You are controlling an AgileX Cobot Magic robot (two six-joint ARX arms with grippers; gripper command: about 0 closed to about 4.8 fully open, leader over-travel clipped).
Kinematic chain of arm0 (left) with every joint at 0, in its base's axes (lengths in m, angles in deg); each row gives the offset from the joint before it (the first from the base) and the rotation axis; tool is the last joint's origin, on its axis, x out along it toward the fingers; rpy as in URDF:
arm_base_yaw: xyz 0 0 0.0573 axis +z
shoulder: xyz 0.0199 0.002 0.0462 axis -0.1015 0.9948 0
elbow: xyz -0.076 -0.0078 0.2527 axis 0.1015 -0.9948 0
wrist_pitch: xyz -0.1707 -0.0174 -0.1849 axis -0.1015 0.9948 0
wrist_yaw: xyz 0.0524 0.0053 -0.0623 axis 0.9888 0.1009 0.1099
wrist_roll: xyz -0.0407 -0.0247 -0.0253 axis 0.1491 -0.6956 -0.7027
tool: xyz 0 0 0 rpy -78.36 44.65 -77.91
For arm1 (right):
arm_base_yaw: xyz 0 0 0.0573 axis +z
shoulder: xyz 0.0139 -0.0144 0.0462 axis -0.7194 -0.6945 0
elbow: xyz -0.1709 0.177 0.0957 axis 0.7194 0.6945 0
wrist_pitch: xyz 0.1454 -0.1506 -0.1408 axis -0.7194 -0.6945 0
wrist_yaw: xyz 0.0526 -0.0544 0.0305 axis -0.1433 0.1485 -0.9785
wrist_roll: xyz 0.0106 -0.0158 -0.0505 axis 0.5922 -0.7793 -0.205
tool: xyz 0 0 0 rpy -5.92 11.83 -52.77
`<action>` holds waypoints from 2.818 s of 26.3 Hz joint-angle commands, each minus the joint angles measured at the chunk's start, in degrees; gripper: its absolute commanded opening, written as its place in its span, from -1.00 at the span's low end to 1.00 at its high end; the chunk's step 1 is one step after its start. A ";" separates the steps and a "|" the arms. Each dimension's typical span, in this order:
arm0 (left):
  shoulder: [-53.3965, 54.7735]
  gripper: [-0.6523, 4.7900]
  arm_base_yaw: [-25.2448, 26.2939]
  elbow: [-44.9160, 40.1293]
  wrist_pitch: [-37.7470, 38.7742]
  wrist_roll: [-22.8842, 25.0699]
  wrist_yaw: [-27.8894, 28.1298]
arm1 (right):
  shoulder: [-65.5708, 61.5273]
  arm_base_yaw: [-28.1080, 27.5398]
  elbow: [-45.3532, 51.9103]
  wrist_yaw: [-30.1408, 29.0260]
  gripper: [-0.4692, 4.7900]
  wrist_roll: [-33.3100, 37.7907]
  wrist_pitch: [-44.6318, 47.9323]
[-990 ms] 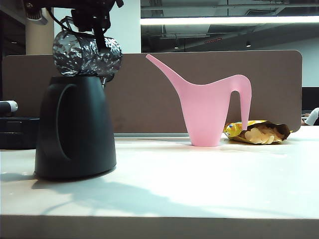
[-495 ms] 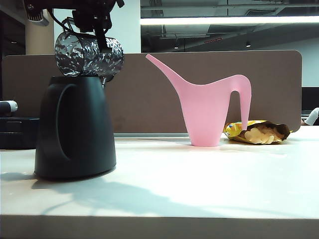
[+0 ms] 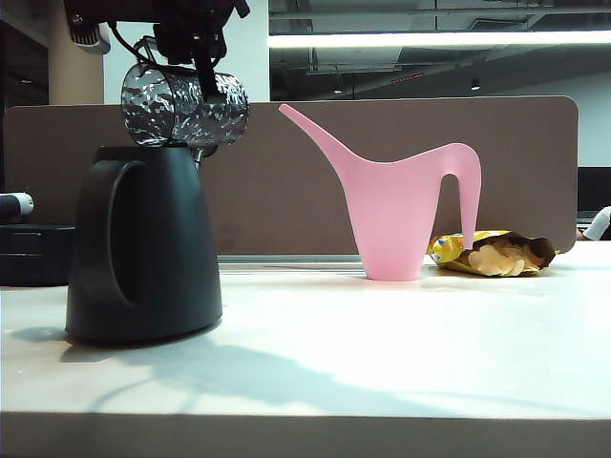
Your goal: Pour the water from the cup into the kettle.
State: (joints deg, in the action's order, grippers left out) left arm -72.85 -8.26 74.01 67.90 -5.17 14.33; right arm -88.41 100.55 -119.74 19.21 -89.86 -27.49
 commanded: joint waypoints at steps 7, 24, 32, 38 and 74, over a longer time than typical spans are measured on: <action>0.04 -0.78 0.00 0.15 -0.76 0.00 -0.42 | 0.55 0.22 -0.37 0.37 -0.85 0.44 1.49; 0.04 -0.78 0.00 0.15 -0.76 0.02 -0.39 | 14.49 -3.39 -0.37 4.55 -0.85 27.34 -0.50; 0.04 -0.78 0.00 0.15 -0.74 0.02 -0.42 | 28.55 -17.44 1.14 0.87 -0.85 64.74 -16.52; 0.04 -0.78 0.00 0.15 -0.68 0.02 -0.39 | 40.06 -30.08 18.45 -6.47 -0.85 82.40 -14.16; 0.04 -0.78 0.00 0.15 2.67 0.02 -0.44 | 2.51 -36.59 56.57 -11.56 -0.85 110.36 50.38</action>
State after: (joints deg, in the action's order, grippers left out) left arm -72.85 -8.26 74.01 70.70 -5.17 14.29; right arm -85.79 63.92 -62.65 7.30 21.04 20.99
